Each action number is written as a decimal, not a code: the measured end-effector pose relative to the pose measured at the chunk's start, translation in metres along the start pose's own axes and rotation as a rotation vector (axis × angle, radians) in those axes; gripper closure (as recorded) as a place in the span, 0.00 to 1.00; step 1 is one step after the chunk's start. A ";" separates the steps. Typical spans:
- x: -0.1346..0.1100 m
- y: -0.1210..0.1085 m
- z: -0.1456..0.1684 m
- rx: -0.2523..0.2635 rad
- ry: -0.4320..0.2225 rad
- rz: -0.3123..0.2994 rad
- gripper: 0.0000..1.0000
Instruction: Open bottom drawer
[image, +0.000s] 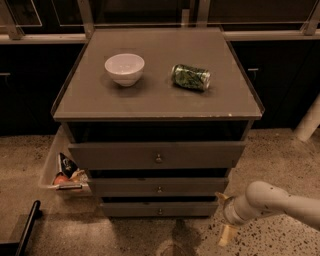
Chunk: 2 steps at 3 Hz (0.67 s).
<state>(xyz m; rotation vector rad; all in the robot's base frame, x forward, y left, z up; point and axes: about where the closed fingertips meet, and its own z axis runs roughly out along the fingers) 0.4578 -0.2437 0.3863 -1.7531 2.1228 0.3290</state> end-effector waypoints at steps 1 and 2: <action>0.013 -0.004 0.043 -0.023 -0.048 0.030 0.00; 0.027 -0.001 0.095 -0.039 -0.072 0.022 0.00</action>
Offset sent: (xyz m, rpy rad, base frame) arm 0.0158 0.0198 -0.1599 0.1029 0.0213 0.0122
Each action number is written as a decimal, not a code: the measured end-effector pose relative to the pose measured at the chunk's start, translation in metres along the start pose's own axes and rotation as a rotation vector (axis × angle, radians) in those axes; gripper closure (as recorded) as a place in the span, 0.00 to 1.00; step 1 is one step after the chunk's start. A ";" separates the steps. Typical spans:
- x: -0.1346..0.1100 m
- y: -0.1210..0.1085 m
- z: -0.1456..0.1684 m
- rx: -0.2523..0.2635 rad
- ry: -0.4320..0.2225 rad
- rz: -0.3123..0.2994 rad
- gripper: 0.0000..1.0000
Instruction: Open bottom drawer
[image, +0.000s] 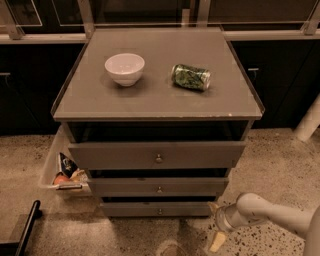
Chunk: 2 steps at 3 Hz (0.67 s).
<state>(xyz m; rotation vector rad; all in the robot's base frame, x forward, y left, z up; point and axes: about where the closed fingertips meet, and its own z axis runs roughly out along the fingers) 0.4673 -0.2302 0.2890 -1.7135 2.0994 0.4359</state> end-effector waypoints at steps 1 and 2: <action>0.004 0.002 0.036 0.022 0.005 -0.065 0.00; 0.005 -0.001 0.059 0.080 0.006 -0.126 0.00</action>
Offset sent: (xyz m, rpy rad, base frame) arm 0.0164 0.0306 -0.0743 -0.0579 -0.2332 0.0965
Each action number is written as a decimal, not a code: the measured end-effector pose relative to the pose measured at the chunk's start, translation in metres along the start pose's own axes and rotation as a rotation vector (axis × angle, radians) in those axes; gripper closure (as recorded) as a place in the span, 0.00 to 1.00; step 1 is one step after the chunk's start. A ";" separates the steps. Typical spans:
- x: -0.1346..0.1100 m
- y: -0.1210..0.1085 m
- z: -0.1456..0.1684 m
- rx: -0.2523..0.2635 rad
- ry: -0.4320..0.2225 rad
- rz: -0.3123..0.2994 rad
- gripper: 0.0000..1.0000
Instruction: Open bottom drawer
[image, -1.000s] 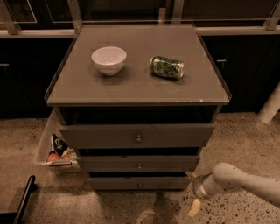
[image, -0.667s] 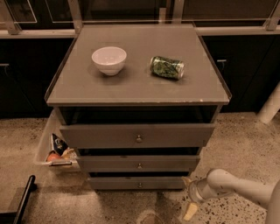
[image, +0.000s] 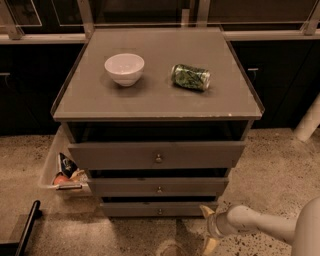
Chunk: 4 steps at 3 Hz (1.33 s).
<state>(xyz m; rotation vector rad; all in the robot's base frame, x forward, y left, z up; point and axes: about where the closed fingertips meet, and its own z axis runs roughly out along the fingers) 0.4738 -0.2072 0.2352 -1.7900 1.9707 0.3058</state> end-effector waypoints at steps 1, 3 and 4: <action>-0.004 -0.013 0.007 0.076 -0.020 -0.060 0.00; -0.009 -0.026 0.004 0.138 -0.071 -0.100 0.00; 0.001 -0.037 0.022 0.154 -0.049 -0.115 0.00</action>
Offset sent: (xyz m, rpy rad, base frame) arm 0.0397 0.0006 0.0147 0.0899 -0.2561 0.0348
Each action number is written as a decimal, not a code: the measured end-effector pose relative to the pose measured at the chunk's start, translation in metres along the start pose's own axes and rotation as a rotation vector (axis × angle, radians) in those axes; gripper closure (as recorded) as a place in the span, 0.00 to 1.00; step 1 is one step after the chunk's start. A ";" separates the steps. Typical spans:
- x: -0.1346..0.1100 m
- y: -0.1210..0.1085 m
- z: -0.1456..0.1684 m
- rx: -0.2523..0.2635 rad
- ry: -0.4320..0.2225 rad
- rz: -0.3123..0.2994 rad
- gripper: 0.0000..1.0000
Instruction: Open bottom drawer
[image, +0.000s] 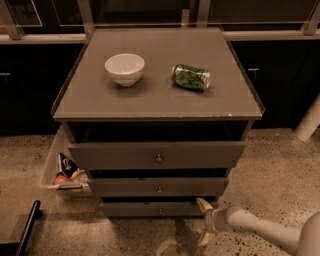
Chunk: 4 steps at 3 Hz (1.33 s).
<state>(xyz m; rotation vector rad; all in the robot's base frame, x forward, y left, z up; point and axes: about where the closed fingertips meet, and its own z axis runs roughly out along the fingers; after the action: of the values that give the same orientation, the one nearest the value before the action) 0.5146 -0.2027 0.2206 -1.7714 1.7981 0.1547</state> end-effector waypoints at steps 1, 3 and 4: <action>0.013 -0.008 0.014 0.035 0.019 -0.029 0.00; 0.028 -0.016 0.030 0.068 0.030 -0.061 0.00; 0.031 -0.021 0.037 0.092 0.009 -0.081 0.00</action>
Offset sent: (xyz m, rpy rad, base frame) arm 0.0341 -0.0176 -0.0370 -0.0609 -0.1029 0.0031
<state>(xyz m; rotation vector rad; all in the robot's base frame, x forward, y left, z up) 0.5485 -0.2138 0.1823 -1.7785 1.7089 0.0312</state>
